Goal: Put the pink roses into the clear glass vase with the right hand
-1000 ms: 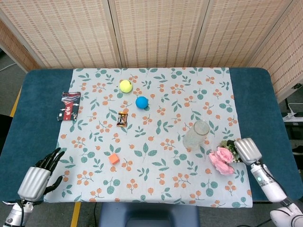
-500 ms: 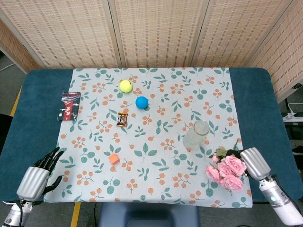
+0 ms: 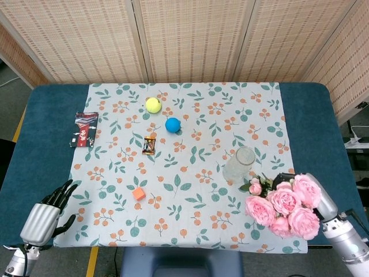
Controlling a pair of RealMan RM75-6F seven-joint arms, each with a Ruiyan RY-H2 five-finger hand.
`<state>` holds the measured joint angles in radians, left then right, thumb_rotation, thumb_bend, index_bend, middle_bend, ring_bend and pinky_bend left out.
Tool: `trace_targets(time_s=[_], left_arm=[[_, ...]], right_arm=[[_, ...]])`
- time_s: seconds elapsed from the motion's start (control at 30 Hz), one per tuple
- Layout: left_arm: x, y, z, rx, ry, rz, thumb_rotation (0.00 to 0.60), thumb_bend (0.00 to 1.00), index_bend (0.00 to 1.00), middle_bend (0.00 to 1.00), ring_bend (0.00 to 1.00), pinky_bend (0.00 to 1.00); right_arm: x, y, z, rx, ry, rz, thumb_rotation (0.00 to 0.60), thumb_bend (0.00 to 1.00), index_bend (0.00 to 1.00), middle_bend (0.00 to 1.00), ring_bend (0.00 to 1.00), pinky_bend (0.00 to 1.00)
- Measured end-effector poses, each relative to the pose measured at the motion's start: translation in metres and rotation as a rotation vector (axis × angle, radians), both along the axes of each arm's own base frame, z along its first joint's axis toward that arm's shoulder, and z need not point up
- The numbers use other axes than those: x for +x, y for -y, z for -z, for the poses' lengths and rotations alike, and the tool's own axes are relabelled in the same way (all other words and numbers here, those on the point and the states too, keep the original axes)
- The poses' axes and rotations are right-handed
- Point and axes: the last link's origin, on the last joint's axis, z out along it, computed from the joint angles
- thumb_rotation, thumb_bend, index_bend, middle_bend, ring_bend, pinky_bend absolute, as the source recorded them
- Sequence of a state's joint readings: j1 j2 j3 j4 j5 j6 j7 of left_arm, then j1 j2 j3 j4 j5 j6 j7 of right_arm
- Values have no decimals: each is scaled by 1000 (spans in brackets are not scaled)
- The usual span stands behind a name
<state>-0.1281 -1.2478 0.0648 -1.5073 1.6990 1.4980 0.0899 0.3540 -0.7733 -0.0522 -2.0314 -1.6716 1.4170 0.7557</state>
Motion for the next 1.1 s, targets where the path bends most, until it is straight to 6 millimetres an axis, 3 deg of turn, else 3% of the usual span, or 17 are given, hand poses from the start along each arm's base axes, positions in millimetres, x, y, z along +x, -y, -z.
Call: trace_targets(time_s=[0.4, 0.7, 0.9, 0.97, 1.1], left_arm=[[0, 0, 0, -1, -2, 0, 600, 349, 40, 29, 162, 387], [0, 0, 0, -1, -1, 0, 600, 349, 40, 29, 162, 386], [0, 0, 0, 0, 0, -1, 600, 349, 40, 29, 162, 387], [0, 0, 0, 0, -1, 0, 600, 350, 40, 29, 164, 386], [0, 0, 2, -6, -5, 2, 600, 349, 40, 30, 164, 386]], right_arm=[[33, 46, 0, 5, 152, 69, 600, 654, 939, 895, 825, 1000], [27, 72, 21, 79, 189, 137, 600, 654, 939, 894, 825, 1000], [23, 79, 26, 86, 187, 155, 600, 653, 933, 895, 824, 1000], [21, 81, 27, 86, 179, 166, 600, 637, 849, 895, 803, 1000], [13, 86, 31, 104, 138, 188, 600, 441, 497, 894, 757, 1000]])
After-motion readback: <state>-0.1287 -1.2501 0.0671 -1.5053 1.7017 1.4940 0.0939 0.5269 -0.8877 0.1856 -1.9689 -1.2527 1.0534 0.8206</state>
